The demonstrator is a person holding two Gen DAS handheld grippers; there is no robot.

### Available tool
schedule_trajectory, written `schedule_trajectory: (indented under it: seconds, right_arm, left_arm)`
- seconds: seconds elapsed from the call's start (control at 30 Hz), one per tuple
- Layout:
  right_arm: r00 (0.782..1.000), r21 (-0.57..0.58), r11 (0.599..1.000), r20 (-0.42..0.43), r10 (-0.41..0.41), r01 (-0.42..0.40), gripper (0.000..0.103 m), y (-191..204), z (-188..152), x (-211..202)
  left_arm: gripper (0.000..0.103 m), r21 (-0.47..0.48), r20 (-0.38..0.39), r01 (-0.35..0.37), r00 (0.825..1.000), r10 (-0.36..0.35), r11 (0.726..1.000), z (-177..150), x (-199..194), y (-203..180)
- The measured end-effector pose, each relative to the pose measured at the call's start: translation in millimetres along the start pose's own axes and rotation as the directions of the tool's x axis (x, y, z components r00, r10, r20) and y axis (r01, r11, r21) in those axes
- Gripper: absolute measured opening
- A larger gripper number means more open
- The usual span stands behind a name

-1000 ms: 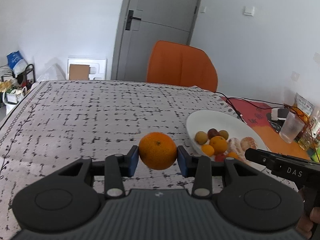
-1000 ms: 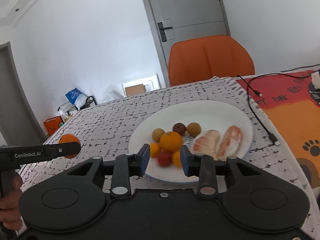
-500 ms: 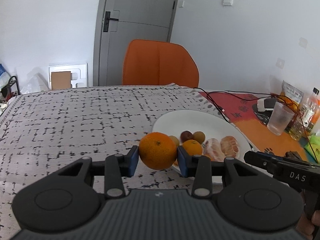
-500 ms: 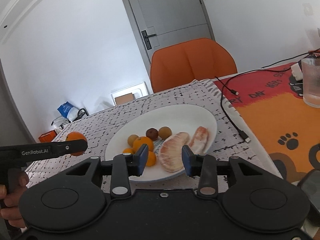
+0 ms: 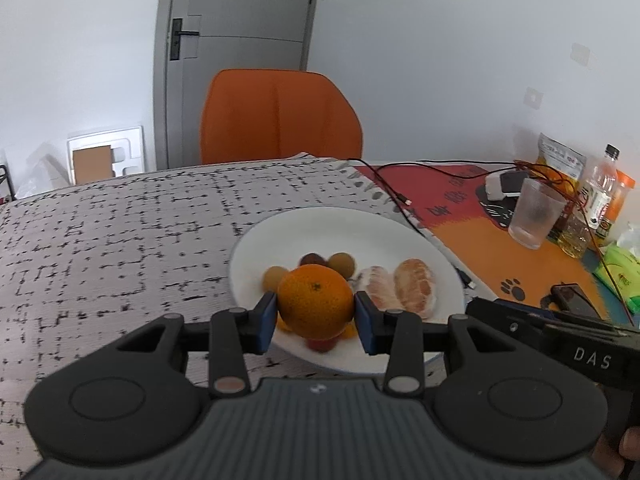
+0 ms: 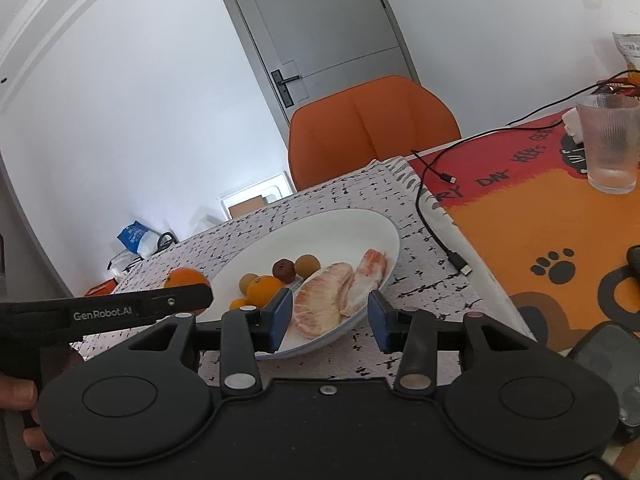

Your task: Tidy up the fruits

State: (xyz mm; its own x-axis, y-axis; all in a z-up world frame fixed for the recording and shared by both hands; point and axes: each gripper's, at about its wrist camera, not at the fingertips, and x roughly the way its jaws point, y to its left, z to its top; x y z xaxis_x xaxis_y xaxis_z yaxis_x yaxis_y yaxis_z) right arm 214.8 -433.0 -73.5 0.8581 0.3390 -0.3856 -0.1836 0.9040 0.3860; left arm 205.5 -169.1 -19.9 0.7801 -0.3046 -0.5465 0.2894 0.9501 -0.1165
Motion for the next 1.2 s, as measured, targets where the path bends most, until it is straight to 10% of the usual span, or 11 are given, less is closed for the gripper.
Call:
schedule_trajectory:
  seconds: [0.53,1.2]
  right_arm:
    - [1.0,0.01,1.0,0.009,0.023,-0.023,0.051,3.5,0.3,-2.2]
    - [0.999,-0.058,0.998,0.034,0.033,-0.031,0.094,43.2,-0.8,-17.4]
  left_arm:
    - [0.046,-0.012,0.015,-0.064,0.998,0.064,0.998,-2.4,-15.3,9.0]
    - [0.095,-0.113,0.059,-0.17,0.982,0.177,0.979,-11.0,-70.4,51.8]
